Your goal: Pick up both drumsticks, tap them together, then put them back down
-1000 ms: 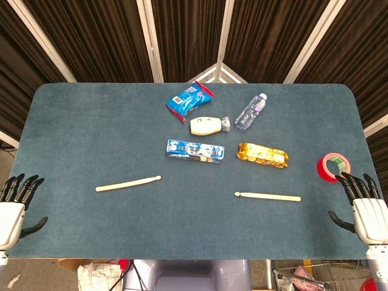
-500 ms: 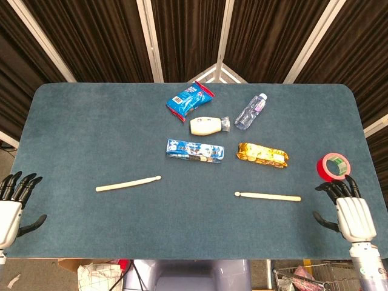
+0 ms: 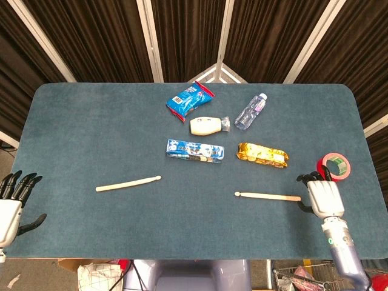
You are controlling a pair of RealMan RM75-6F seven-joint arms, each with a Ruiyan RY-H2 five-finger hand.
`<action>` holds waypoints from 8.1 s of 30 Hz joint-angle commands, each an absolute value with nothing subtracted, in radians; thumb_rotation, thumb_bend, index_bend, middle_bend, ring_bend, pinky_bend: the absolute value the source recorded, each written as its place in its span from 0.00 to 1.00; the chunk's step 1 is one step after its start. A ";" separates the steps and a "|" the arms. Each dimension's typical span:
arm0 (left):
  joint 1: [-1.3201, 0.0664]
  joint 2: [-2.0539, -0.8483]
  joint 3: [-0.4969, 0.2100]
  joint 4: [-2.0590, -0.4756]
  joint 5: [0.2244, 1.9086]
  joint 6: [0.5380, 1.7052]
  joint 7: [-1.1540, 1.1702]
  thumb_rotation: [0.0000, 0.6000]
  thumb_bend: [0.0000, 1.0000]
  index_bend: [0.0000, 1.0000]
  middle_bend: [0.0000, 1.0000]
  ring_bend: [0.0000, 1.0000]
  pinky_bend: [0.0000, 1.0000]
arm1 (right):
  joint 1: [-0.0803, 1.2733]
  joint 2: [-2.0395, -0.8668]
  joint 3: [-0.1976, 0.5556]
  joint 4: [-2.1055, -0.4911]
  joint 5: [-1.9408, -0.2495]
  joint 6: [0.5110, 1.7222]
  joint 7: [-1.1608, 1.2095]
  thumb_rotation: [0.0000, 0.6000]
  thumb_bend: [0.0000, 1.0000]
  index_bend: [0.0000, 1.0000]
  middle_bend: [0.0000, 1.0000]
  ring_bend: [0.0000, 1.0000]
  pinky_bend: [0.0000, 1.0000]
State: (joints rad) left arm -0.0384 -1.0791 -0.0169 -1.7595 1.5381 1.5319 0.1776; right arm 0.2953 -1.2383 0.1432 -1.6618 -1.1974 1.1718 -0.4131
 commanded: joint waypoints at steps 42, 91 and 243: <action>-0.033 -1.079 -0.020 -1.763 1.531 1.541 0.192 1.00 0.28 0.17 0.15 0.00 0.00 | 0.425 -1.493 0.117 -1.495 -0.924 1.159 -0.679 1.00 0.25 0.46 0.49 0.32 0.04; -0.038 -1.090 -0.024 -1.761 1.519 1.534 0.208 1.00 0.28 0.18 0.15 0.00 0.00 | 0.438 -1.544 0.100 -1.436 -0.937 1.154 -0.661 1.00 0.33 0.57 0.53 0.36 0.04; -0.382 -1.472 -0.149 -1.487 1.200 1.142 0.435 1.00 0.34 0.37 0.39 0.02 0.00 | 0.523 -1.073 0.213 -1.781 -1.447 1.207 0.121 1.00 0.47 0.76 0.66 0.45 0.04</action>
State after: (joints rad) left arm -0.3758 -1.4592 -0.1521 -1.5001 1.2069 1.1451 0.4270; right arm 0.5226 -1.0746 0.2131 -1.7802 -1.4491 1.2093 0.1232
